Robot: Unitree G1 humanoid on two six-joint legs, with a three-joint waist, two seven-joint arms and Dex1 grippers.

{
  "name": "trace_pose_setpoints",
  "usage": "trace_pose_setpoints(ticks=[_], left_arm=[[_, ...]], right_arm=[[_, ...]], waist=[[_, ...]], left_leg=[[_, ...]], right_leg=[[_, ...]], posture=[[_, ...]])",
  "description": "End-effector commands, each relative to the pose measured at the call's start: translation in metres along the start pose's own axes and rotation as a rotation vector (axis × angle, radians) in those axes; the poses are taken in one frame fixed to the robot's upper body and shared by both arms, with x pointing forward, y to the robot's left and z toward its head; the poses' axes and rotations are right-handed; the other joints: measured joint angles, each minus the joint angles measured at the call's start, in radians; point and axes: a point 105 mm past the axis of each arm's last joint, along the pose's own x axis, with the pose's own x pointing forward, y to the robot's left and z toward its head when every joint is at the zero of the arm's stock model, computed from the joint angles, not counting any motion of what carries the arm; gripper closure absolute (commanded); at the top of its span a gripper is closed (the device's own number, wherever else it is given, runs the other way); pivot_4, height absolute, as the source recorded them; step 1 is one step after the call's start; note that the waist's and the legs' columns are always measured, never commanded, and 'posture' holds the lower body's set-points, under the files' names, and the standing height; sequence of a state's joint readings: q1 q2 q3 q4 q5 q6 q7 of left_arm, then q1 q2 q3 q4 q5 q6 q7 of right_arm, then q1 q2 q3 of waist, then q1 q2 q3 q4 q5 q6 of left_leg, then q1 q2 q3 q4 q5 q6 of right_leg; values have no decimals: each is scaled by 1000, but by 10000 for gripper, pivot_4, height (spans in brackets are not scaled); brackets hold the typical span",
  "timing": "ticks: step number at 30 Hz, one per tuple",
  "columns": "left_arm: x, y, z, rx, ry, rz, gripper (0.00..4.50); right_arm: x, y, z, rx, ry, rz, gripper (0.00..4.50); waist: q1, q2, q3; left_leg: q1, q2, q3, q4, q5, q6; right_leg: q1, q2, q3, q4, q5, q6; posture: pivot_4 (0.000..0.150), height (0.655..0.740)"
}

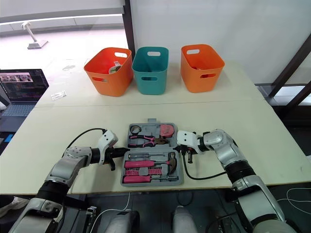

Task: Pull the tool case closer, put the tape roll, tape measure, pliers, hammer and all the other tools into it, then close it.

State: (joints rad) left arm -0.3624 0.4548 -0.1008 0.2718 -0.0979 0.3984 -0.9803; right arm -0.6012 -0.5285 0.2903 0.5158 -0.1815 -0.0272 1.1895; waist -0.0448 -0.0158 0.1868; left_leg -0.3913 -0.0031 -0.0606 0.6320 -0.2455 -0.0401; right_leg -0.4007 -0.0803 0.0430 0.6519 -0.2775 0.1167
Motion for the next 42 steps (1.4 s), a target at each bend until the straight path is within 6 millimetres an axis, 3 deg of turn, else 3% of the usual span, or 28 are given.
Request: trace_pose_setpoints(ticks=[1, 5, 14, 19, 23, 27, 31, 35, 39, 42], left_arm=[[6, -22, 2, -4, -7, -89, 43617], [3, -21, -7, -15, 15, -65, 43617], [-5, 8, -13, -11, 28, 51, 43617], [-12, 14, -14, -21, 24, 53, 43617], [-35, 21, -21, -55, 28, 88, 43617], [-61, 21, -26, -71, 38, 114, 43617], [-87, 14, -5, -107, -109, 122, 43617], [-82, -21, 39, -116, -309, -34, 43617], [-54, -66, 43, -81, -264, -213, 45000], [-32, -83, 33, -14, -175, -267, 45000]], right_arm=[[12, 7, 20, -40, -62, 42, 45000], [11, 7, 17, -28, -52, 42, 45000], [12, 12, 16, 2, -55, 66, 45000], [9, 9, 8, -1, -17, 49, 45000], [-6, -3, -3, -6, 23, -10, 45000], [-31, -15, 3, 32, -32, -60, 45000], [-58, -36, 12, 133, -104, -153, 45000], [-66, -49, 20, 346, -225, -195, 45000], [-65, -60, 27, 564, -333, -231, 27254], [-64, -68, 35, 766, -431, -245, 11724]], waist=[[-1, 0, 0], [0, 0, 0], [1, 0, -1], [-1, 0, -1], [-6, 0, -1], [-5, 0, -1], [1, 0, -1], [7, 0, 0], [7, 0, -1], [4, 0, -1]], left_leg=[[0, 0, 0, 0, 0, 0], [0, 0, 0, 0, 0, 0], [2, 0, 0, 0, 0, 0], [4, 0, 0, 0, 0, 0], [4, 0, 0, 0, 0, 0], [3, 1, 0, -1, 0, 0], [2, 1, 0, -1, 0, 0], [1, 1, -1, 0, 0, 0], [1, 0, 0, 0, 0, 0], [1, 0, 0, -1, 0, 0]], right_leg=[[0, 0, 0, 0, 0, 0], [0, 0, 0, 0, 0, 0], [3, 0, 0, 0, 0, 0], [4, 0, 0, 0, 0, 0], [4, 1, 0, 0, 0, 0], [2, 0, 0, 0, 0, 0], [2, -1, 0, -1, 0, 0], [2, -1, 0, -1, 0, 0], [3, -2, 0, -2, 0, 0], [2, -1, 0, -2, 0, 0]], posture=[[1500, 7400], [1500, 7400], [1500, 7400], [1500, 7400], [1500, 7400], [1500, 7400], [1500, 7400], [1500, 7400], [1500, 7400], [1500, 7400]])
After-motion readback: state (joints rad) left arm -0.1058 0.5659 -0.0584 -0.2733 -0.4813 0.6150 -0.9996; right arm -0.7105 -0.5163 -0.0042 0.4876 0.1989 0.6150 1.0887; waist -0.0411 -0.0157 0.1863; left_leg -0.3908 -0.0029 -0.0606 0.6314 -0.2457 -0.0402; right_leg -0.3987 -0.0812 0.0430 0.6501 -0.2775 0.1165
